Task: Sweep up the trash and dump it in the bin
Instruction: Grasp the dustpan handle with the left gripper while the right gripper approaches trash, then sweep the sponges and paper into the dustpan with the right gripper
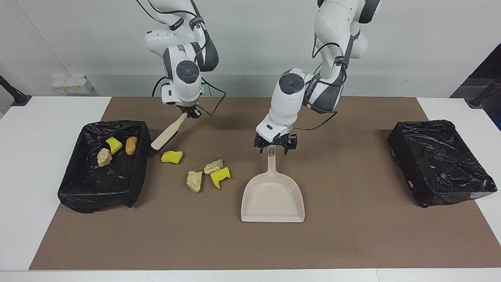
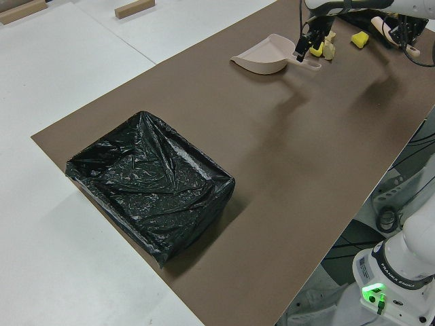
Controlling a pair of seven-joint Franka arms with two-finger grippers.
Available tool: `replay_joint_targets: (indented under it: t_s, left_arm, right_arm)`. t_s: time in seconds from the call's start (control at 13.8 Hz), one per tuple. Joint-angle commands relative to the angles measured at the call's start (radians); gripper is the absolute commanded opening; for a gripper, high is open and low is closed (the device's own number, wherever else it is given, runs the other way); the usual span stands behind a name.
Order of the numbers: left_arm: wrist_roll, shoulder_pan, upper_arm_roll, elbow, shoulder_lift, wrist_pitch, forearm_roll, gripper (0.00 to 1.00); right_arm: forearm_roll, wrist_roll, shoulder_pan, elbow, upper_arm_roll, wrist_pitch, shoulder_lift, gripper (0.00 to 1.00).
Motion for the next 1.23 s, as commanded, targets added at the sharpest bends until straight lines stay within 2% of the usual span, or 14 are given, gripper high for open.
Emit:
replay_joint_targets:
  t_s: [0.0, 0.07, 0.14, 0.29, 0.36, 0.43, 0.65, 0.87, 1.16]
  left_arm:
    - [-0.032, -0.040, 0.018, -0.041, 0.009, 0.039, 0.002, 1.00]
    - [-0.032, -0.042, 0.018, -0.040, 0.009, 0.042, 0.002, 1.00]
    - [-0.032, -0.040, 0.018, -0.039, 0.009, 0.046, 0.001, 0.92]
    - [-0.032, -0.039, 0.018, -0.038, 0.011, 0.045, -0.001, 0.52]
    - [-0.032, -0.037, 0.018, -0.035, 0.011, 0.046, -0.001, 0.21]
    - [-0.032, -0.034, 0.018, -0.032, 0.012, 0.049, -0.001, 0.00]
    - [-0.003, -0.025, 0.020, -0.012, 0.011, 0.033, 0.063, 0.00]
    - [0.192, -0.018, 0.032, -0.012, -0.021, -0.013, 0.163, 0.00]
    - [0.438, 0.054, 0.032, -0.016, -0.081, -0.127, 0.199, 0.00]
  right_arm:
    - [-0.012, -0.107, -0.066, -0.040, 0.014, 0.067, -0.026, 0.00]
    - [-0.012, -0.119, -0.071, -0.040, 0.014, 0.116, 0.000, 0.00]
    - [-0.010, -0.113, -0.069, -0.037, 0.016, 0.167, 0.027, 0.00]
    - [0.002, -0.122, -0.065, 0.005, 0.017, 0.221, 0.090, 0.00]
    - [0.003, -0.122, -0.059, 0.048, 0.017, 0.230, 0.130, 0.00]
    - [0.003, -0.122, -0.057, 0.103, 0.017, 0.225, 0.168, 0.00]
    - [0.028, -0.134, -0.045, 0.246, 0.022, 0.222, 0.264, 0.00]
    - [0.056, -0.135, 0.036, 0.395, 0.020, 0.230, 0.395, 0.00]
    - [0.056, -0.154, 0.060, 0.550, 0.022, 0.152, 0.456, 0.00]
